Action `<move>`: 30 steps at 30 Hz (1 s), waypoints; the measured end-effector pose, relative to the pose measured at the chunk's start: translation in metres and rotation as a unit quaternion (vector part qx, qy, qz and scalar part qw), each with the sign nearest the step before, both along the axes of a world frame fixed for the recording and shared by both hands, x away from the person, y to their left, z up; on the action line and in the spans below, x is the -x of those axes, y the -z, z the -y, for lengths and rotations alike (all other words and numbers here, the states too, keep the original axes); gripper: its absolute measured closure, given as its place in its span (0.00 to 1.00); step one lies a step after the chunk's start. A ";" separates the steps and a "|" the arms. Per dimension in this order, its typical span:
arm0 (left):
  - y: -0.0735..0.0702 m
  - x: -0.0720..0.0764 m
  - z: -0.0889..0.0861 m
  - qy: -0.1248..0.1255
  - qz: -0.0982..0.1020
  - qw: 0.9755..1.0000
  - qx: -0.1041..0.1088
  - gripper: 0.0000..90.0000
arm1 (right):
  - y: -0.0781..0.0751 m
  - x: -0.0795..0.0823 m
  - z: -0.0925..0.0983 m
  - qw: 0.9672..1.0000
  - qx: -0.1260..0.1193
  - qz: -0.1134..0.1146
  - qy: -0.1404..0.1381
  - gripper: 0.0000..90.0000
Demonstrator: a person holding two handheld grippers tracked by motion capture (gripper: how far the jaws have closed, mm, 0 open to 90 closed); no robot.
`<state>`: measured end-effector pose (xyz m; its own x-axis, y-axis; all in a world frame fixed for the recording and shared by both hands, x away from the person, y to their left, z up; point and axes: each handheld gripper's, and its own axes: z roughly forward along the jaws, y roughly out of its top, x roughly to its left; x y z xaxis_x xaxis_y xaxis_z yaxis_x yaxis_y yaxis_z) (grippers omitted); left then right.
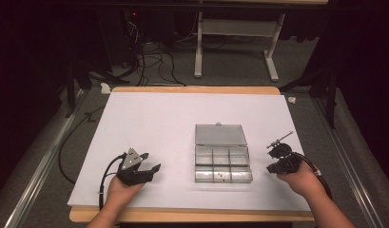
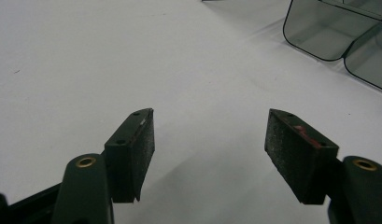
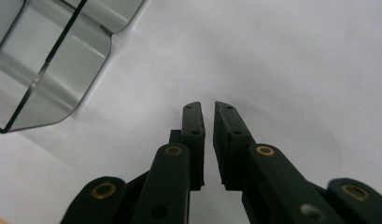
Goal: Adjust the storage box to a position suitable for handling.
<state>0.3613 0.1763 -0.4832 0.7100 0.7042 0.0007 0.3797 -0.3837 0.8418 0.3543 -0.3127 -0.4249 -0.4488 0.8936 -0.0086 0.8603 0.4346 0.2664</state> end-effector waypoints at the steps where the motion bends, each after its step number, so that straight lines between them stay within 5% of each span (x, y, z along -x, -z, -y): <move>1: 0.000 0.000 0.000 0.000 -0.001 1.000 0.001 0.37 | 0.001 0.001 0.000 1.000 -0.005 0.005 0.002 0.92; 14: 0.000 -0.001 -0.001 0.001 -0.006 1.000 0.003 0.40 | 0.014 0.015 0.015 0.996 -0.042 0.073 0.043 0.89; 24: 0.000 -0.002 -0.002 0.002 -0.012 1.000 0.012 0.41 | 0.023 0.033 0.022 0.984 -0.075 0.146 0.062 0.89; 30: 0.000 -0.003 -0.004 -0.006 -0.016 1.000 0.018 0.41 | 0.034 0.042 0.017 0.973 -0.088 0.200 0.068 0.85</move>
